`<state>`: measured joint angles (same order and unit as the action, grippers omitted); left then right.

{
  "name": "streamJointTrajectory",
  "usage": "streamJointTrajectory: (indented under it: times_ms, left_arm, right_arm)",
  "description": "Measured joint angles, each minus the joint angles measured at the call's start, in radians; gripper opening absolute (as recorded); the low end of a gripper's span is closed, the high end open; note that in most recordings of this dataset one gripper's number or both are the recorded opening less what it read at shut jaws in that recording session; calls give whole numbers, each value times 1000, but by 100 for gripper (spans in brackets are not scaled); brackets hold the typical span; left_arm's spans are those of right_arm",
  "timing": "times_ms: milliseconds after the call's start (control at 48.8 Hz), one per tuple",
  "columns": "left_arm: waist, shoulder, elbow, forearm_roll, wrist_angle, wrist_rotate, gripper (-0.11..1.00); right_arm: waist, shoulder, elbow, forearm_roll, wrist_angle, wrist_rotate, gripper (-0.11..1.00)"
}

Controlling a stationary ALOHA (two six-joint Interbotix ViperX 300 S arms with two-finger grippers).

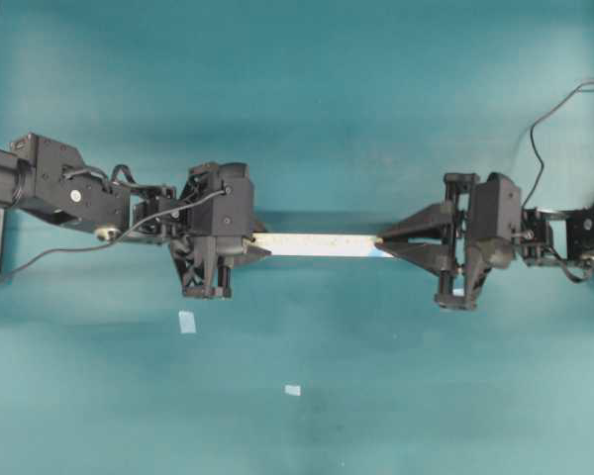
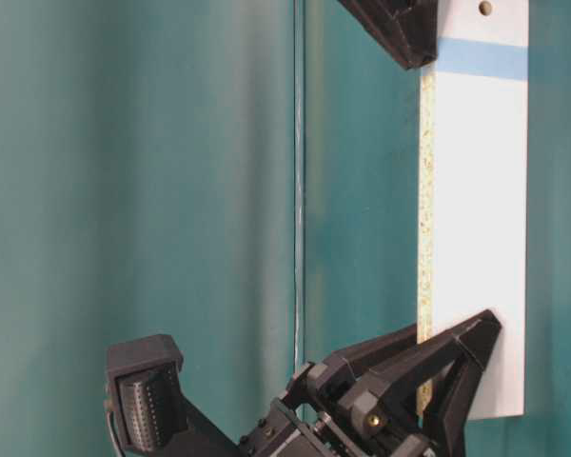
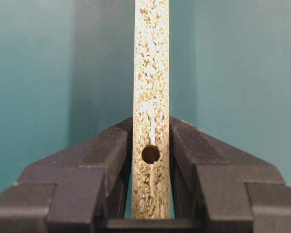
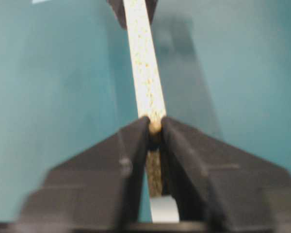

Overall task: Insert the rod into the hole on the wooden board.
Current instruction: 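Push the peg into the board's end hole with the right gripper, then open the right gripper and retract it rightward from the board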

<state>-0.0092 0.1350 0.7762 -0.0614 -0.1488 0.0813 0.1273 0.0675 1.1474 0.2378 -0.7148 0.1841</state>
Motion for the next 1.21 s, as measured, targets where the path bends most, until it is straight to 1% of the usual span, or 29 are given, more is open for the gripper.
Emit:
streamJointTrajectory:
  times_ms: [20, 164, 205, 266, 369, 430, 573, 696, 737, 758, 881, 922, 942, 1208]
  left_arm:
    - [-2, 0, 0, 0, 0, 0, 32]
    - [-2, -2, 0, -2, 0, -3, 32]
    - [-2, -2, 0, -2, 0, -8, 32]
    - [-3, -2, 0, -2, 0, -9, 32]
    - [-5, 0, 0, -2, 0, -11, 32]
    - [-5, -2, 0, -2, 0, -11, 32]
    - [-5, -2, 0, 0, 0, -11, 32]
    - [-6, -2, 0, -2, 2, -11, 32]
    - [-6, -2, 0, -2, 0, -11, 35]
    - [-6, -2, 0, -2, 0, -11, 40]
    - [-6, -2, -8, -2, 6, -11, 75]
    - [-6, -2, -11, -2, 11, -11, 84]
    - [-6, -2, -12, -2, 11, -11, 87]
    - [-8, -9, -28, -2, 28, -11, 86]
  right_arm:
    - [0, 0, -3, 5, 6, 0, 46]
    - [3, -26, -18, 14, 55, -6, 47]
    - [2, -37, -20, 15, 67, -6, 50]
    - [3, -55, -20, 15, 83, -8, 61]
    - [2, -104, -5, 17, 109, -2, 87]
    - [0, -132, 5, 20, 121, -3, 96]
    - [-9, -236, 3, 20, 160, -28, 97]
    - [-29, -298, 3, 20, 207, -74, 97]
    - [-34, -310, 3, 20, 219, -86, 97]
    - [-37, -316, 3, 20, 225, -92, 97]
    - [-49, -339, 3, 20, 252, -106, 96]
    - [-51, -342, 2, 20, 253, -106, 96]
    - [-51, -344, 3, 20, 255, -106, 96]
    - [-51, -345, 0, 20, 256, -106, 96]
